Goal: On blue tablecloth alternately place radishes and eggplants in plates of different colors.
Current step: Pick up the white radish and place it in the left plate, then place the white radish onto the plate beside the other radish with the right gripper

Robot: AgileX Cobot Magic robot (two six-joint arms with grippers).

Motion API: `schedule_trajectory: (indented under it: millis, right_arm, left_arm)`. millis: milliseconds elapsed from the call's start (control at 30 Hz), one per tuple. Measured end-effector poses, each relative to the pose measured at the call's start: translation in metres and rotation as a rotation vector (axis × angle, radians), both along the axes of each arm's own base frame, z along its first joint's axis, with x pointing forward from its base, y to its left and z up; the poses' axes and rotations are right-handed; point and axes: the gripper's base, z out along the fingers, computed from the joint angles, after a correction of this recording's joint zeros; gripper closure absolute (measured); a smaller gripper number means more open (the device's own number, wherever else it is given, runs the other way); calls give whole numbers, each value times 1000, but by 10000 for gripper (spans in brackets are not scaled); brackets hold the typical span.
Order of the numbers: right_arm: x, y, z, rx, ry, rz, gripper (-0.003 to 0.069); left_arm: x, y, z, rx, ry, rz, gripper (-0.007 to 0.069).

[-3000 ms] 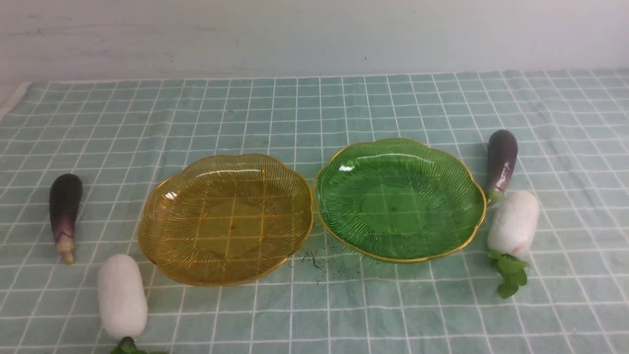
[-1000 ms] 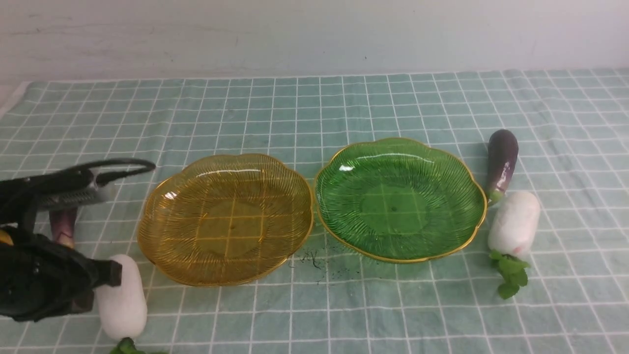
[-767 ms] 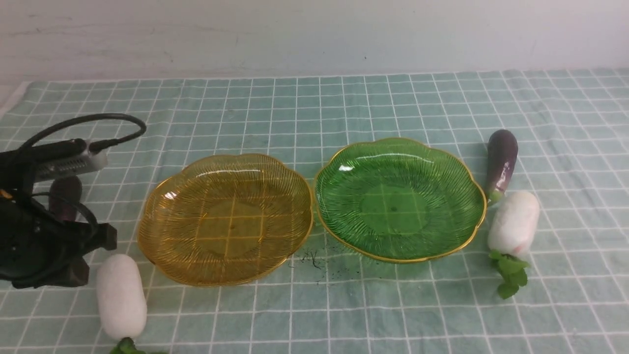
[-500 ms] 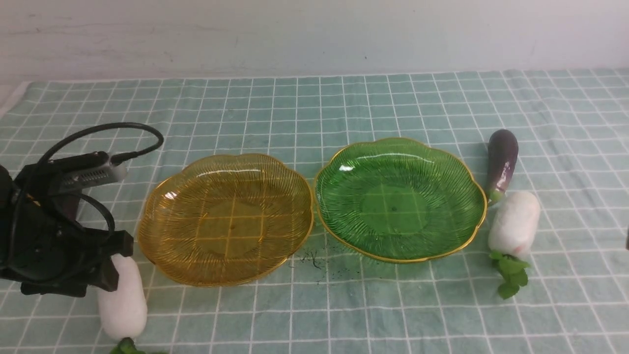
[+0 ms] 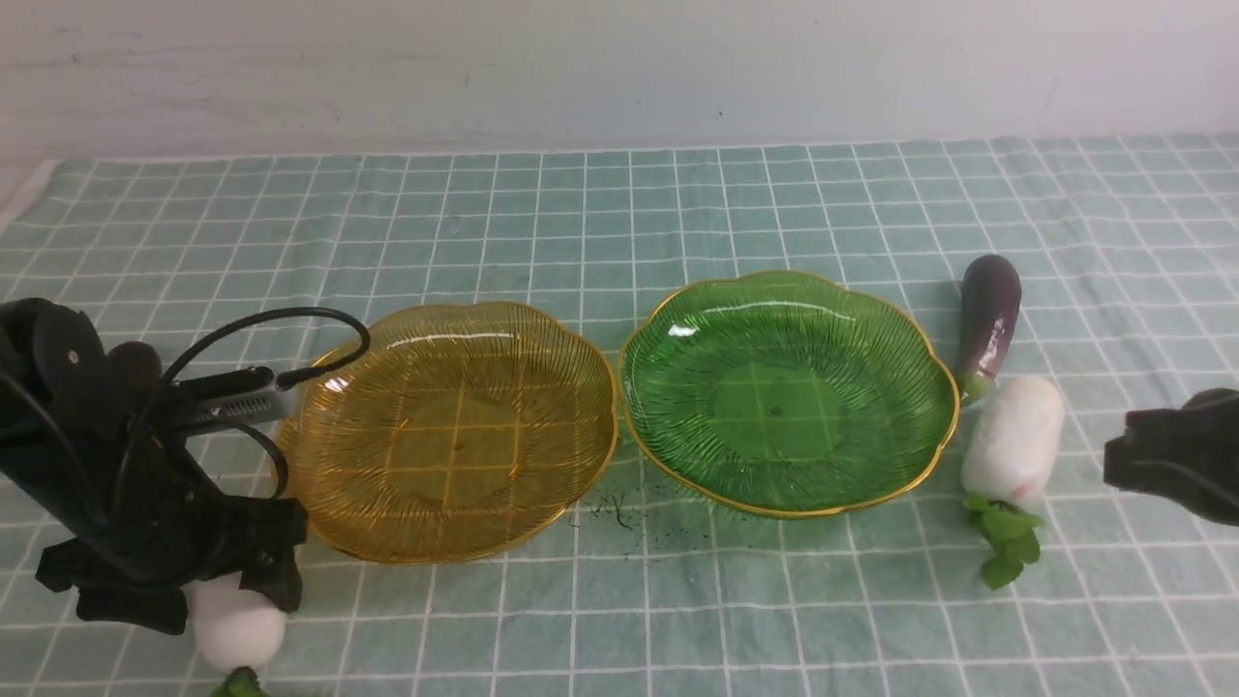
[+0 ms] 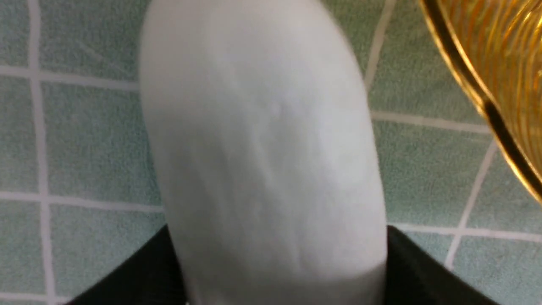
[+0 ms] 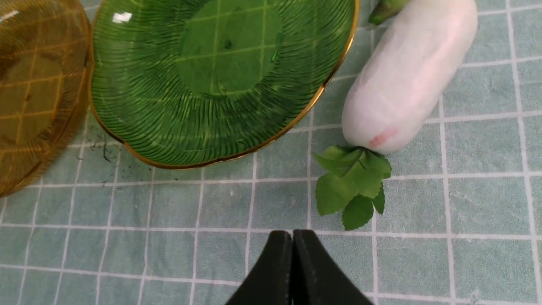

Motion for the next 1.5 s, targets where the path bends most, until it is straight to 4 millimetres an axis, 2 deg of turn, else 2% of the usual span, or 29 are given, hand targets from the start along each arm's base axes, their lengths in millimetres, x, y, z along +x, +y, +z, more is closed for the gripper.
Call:
schedule_trajectory:
  millis: [100,167,233,333,400,467,500,567,633,700,800,900,1000,1067,1167,1200,1267,1333,1367,1400,1433,1500]
  right_arm:
    - [19,-11,1,-1,15,-53,674]
    - [35,-27,4,-3,15,-114,674]
    - [50,-40,5,-3,28,-159,674]
    - [84,-53,-9,0,84,-186,649]
    - [106,-54,-25,31,135,-187,591]
    - [125,-53,-42,71,177,-180,498]
    - [134,-53,-50,88,197,-181,447]
    - [148,-52,-68,130,246,-176,299]
    - [157,-51,-82,158,288,-174,177]
    - [160,-51,-92,169,316,-175,95]
    - [163,-49,-105,171,348,-169,28]
    - [165,-45,-117,170,380,-160,0]
    - [167,-43,-126,166,398,-155,13]
    - [167,-43,-129,163,401,-155,50]
    - [168,-45,-129,142,397,-144,196]
    - [168,-46,-127,128,393,-136,196]
    - [166,-56,-114,102,380,-142,184]
    - [161,-67,-81,105,324,-169,184]
    - [159,-69,-65,110,285,-176,184]
    - [154,-65,-43,125,222,-174,184]
    - [152,-59,-30,142,183,-159,184]
    - [148,-40,-6,178,92,-107,184]
  left_arm:
    - [-4,2,12,23,23,-31,149]
    - [-5,2,31,29,-10,-41,149]
    - [-4,-3,61,31,-111,-80,149]
    - [2,-29,103,18,-339,-240,149]
    - [12,-51,115,-35,-478,-271,149]
    - [22,-62,112,-58,-535,-268,149]
    - [28,-65,104,-61,-531,-264,149]
    - [37,-66,90,-59,-510,-254,149]
    - [48,-68,69,-59,-471,-237,149]
    - [53,-69,57,-63,-447,-226,149]
    - [58,-70,43,-69,-417,-215,144]
    - [59,-70,36,-71,-397,-211,99]
    - [60,-70,36,-71,-398,-211,21]
    - [62,-71,39,-73,-403,-213,-15]
    - [65,-73,49,-86,-388,-228,-33]
    - [68,-73,56,-92,-385,-234,-29]
    - [70,-72,71,-103,-348,-256,32]
    - [70,-65,97,-85,-337,-286,229]
    - [68,-60,110,-68,-340,-295,364]
    - [64,-52,122,-49,-354,-293,482]
    - [60,-43,132,-30,-379,-275,552]
    - [54,-29,144,-19,-406,-226,599]
